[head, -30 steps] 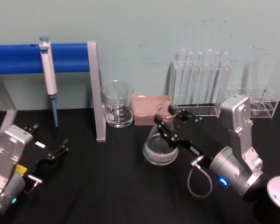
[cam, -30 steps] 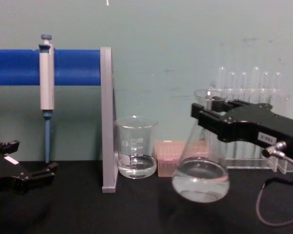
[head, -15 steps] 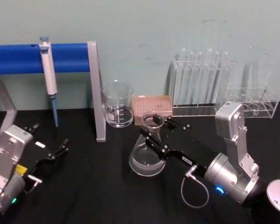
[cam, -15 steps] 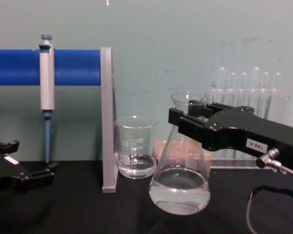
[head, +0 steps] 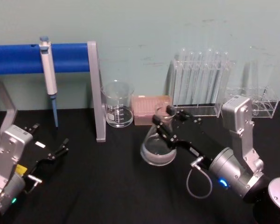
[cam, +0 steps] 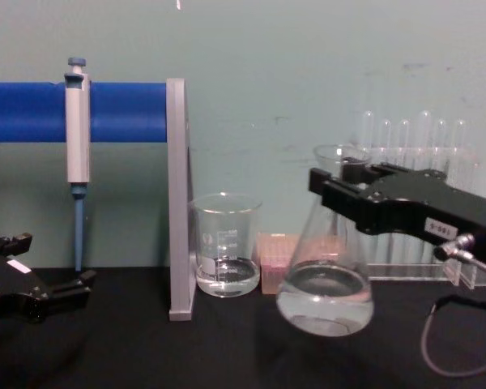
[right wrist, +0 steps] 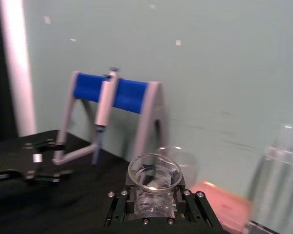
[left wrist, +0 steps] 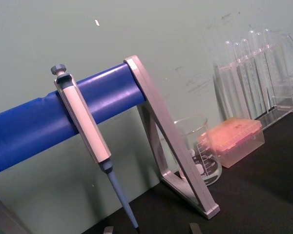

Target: Grasp the erlenmeyer flask with one hand, shake it three times, then place it back.

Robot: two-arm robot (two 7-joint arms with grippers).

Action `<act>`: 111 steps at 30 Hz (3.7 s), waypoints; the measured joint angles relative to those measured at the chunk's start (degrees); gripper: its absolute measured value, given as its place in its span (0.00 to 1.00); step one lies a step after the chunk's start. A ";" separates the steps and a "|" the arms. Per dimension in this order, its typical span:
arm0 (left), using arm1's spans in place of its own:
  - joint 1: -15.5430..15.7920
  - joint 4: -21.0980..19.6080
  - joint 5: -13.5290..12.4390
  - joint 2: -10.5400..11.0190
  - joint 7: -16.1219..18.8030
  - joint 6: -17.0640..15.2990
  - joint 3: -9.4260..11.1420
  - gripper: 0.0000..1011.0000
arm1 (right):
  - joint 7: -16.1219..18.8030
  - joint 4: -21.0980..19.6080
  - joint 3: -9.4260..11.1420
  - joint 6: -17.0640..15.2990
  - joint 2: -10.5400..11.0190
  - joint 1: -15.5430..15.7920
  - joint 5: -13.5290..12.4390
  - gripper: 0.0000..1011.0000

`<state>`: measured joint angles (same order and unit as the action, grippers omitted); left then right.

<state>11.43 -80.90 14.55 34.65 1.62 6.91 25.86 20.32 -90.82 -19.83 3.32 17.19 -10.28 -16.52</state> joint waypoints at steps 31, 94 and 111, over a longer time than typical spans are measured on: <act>0.00 0.00 0.00 0.00 0.00 0.00 0.00 0.99 | -13.93 3.85 12.38 -3.32 -4.40 -0.56 6.66 0.45; 0.00 0.00 0.00 0.00 0.00 0.00 0.00 0.99 | 4.42 3.10 -0.85 -1.88 0.80 -3.14 -1.19 0.45; 0.00 0.00 0.00 0.00 0.00 0.00 0.00 0.99 | 7.09 8.78 -2.66 0.35 1.59 -6.42 -3.31 0.45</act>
<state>11.43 -80.90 14.55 34.65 1.62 6.91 25.86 27.40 -82.04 -22.48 3.67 18.78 -16.71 -19.82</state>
